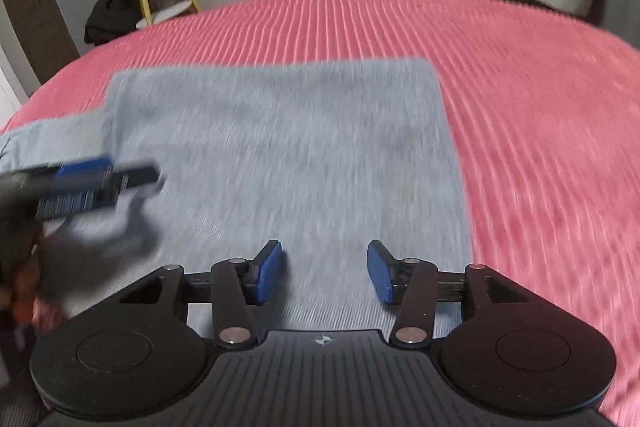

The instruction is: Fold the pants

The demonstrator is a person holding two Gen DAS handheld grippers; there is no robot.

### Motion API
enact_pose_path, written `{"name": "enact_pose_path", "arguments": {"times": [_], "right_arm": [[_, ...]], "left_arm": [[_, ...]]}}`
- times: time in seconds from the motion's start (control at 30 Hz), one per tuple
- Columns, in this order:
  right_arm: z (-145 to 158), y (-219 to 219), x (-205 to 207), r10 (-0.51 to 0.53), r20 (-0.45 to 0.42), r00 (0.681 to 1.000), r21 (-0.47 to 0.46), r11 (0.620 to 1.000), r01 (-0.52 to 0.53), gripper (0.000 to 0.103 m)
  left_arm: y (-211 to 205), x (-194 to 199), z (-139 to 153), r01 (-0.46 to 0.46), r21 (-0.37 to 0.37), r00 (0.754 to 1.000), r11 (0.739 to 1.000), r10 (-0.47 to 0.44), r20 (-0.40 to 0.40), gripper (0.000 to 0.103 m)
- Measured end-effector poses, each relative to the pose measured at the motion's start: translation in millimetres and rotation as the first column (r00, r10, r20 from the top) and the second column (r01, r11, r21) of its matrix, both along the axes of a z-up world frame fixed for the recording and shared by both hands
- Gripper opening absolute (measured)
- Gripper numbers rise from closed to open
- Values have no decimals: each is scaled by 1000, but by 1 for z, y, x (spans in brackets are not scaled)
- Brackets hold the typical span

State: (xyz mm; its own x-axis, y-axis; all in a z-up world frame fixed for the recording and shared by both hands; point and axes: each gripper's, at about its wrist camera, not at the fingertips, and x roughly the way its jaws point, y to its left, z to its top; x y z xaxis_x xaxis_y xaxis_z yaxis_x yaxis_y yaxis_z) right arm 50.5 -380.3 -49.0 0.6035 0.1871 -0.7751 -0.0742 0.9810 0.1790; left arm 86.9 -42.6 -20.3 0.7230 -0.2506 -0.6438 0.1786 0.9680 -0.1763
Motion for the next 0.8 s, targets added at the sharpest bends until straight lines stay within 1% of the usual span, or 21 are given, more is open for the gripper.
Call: {"name": "enact_pose_path", "arguments": {"times": [0.07,0.1,0.17,0.2,0.27,0.37,0.43,0.67,0.8], "right_arm": [[1,0,-6,-9,-19,1000,18,1000,10,56],[0,-1,-6,-6,-21,1000,22,1000,6,59],[-4,0,-5,15,-19,1000,31,999,-15,68],[-6,0,-4,17,-21,1000,35,999,-16,70],[-7,5,0,15,-28,1000,38,999,-14,74],[-7,9,-2,21,-26,999,20,1000,-20,76],[-6,12,-4,25,-23,999,0,1000,-25,76],[-6,14,-6,25,-20,999,-31,999,-26,77],[-7,15,-3,22,-22,1000,-34,999,-22,77]], "left_arm": [[6,-1,1,-26,-3,1000,1000,26,-15,78],[7,-3,2,-58,15,998,998,58,-27,84],[15,-5,-1,-103,28,991,994,105,-81,84],[19,-6,-4,-119,15,987,993,120,-111,84],[24,-9,-3,-145,1,983,989,144,-115,84],[30,-13,-3,-186,23,975,982,187,-116,84],[32,-14,-5,-201,24,970,979,202,-135,84],[37,-22,-5,-220,31,966,975,222,-133,85],[37,-21,-4,-229,29,963,973,231,-136,86]]}}
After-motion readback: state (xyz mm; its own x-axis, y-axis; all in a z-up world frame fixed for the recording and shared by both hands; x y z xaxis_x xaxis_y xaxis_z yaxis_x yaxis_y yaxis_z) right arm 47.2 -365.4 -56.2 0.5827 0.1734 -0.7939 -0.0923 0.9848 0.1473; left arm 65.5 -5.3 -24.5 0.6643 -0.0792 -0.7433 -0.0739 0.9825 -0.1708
